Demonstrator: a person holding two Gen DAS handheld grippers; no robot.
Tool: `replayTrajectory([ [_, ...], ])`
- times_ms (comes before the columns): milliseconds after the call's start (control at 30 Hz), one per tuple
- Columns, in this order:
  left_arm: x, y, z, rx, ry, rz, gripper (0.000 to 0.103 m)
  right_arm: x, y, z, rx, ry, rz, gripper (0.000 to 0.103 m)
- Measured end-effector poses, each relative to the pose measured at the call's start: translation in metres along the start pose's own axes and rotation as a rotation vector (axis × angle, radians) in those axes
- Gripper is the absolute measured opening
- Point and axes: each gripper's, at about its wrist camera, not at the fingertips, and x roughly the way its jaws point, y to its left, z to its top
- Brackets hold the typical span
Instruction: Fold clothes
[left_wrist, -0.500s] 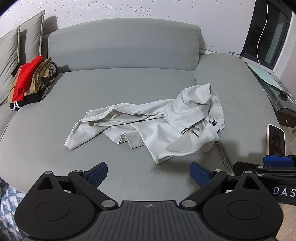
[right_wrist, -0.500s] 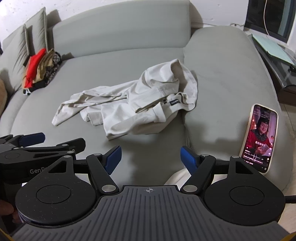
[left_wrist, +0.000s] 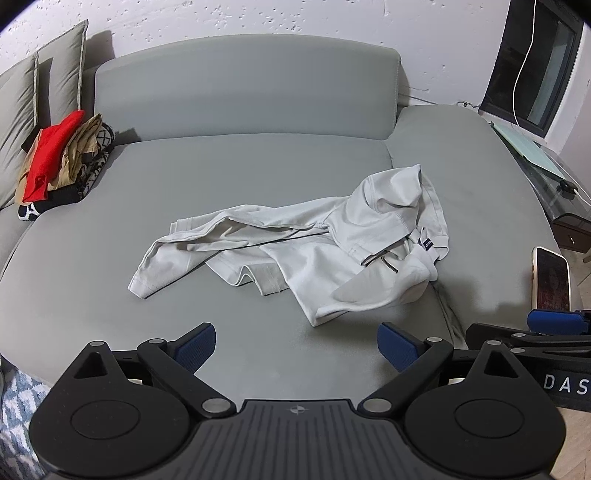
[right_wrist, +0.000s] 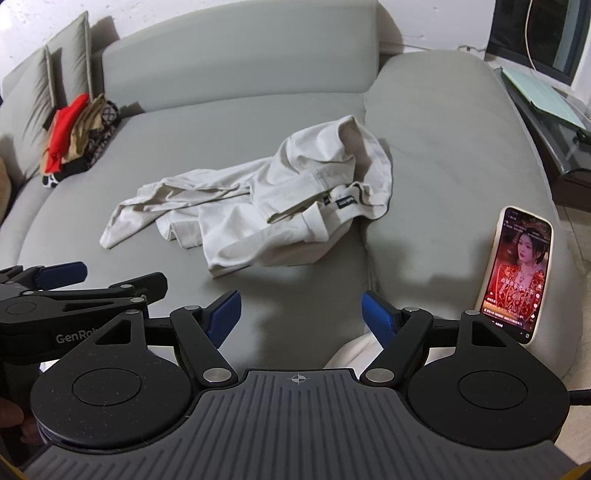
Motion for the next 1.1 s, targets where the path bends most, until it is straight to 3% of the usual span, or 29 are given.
replayTrajectory([
  [1100, -0.0023, -0.0018, -0.0012, 0.004, -0.001, 0.005, 0.095, -0.0013, -0.0017, -0.0031, -0.004, 0.012, -0.004, 0.079],
])
